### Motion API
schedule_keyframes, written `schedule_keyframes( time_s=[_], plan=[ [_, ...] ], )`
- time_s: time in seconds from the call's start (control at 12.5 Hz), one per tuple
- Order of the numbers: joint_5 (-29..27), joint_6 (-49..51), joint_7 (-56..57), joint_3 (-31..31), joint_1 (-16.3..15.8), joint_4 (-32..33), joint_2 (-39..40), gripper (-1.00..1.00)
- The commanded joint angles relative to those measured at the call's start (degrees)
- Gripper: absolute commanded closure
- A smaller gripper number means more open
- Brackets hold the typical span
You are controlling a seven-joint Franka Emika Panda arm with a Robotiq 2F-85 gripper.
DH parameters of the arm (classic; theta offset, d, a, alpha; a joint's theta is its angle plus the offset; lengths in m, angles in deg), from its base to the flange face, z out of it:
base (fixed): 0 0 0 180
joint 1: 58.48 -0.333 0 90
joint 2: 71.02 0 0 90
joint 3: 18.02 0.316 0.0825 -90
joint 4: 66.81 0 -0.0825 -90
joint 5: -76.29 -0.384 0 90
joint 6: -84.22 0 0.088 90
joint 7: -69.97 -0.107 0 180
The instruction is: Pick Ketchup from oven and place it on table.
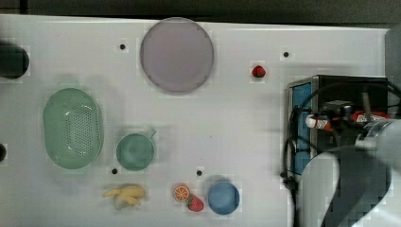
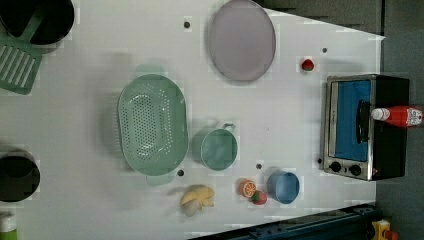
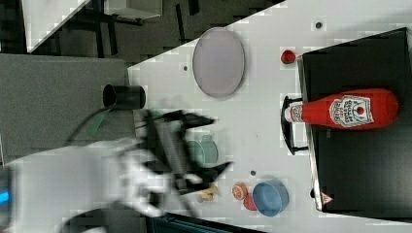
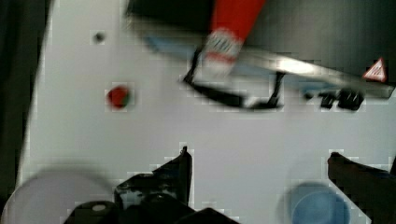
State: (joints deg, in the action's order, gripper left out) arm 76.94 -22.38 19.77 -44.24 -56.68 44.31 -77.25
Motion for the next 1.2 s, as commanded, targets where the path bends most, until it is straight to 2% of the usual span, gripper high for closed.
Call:
schedule_keyframes(
  time_s=[0.08, 0.4, 0.64, 0.72, 0.88, 1.2],
  plan=[
    [-0.2, -3.8, -1.8, -3.2, 1.3, -0.8, 1.3, -1.0],
    [-0.4, -10.0, -1.8, -8.4, 1.6, -5.3, 11.9, -1.0],
    [-1.2, -14.0, -1.8, -9.4, 2.8, -8.8, 19.4, -1.0],
    [-3.1, -15.4, -1.8, -9.4, 3.4, -9.2, 21.5, -1.0],
    [-7.6, -17.4, -1.8, -9.4, 4.4, -9.4, 25.0, -1.0],
    [-8.6, -21.2, -1.8, -9.3, 4.9, -9.3, 28.7, -1.0]
  ],
)
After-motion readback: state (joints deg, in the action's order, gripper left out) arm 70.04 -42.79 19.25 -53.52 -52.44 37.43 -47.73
